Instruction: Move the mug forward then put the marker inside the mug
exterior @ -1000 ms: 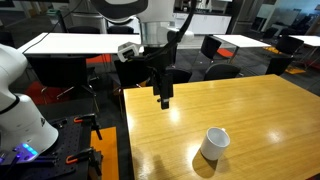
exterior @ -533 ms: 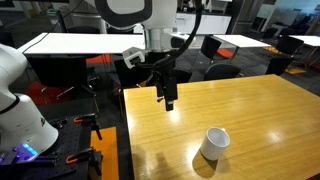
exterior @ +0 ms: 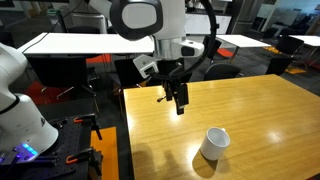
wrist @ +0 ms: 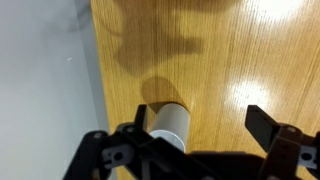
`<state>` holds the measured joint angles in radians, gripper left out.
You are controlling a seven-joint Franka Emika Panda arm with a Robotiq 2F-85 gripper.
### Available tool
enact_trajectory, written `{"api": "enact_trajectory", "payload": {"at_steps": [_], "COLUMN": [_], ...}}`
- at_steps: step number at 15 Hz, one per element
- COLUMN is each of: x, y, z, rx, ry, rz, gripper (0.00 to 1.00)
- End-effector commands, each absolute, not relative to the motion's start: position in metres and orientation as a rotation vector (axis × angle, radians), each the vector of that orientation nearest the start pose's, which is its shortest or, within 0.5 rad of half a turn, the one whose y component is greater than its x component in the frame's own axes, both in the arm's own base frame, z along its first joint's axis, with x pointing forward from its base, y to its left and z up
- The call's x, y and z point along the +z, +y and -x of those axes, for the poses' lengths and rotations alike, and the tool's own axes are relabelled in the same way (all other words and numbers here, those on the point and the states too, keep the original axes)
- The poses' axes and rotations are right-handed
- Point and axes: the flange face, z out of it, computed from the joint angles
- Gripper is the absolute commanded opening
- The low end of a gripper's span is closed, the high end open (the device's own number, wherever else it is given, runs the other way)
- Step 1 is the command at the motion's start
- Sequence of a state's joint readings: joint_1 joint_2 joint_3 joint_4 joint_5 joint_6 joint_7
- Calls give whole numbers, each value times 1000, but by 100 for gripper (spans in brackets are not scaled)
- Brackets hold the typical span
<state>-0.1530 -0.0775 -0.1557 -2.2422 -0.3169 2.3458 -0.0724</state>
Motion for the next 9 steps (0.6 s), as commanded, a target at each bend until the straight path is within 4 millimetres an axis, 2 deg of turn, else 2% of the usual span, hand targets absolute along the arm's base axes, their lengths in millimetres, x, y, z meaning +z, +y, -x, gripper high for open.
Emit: {"api": "enact_trajectory", "payload": {"at_steps": [1,9], "x": [419,404], "y": [-174,-181], "z": [-517,-539], "rx": [-260,-347], "ry": [32,-142], "rz": [3402,3353], "gripper": [100,100]}}
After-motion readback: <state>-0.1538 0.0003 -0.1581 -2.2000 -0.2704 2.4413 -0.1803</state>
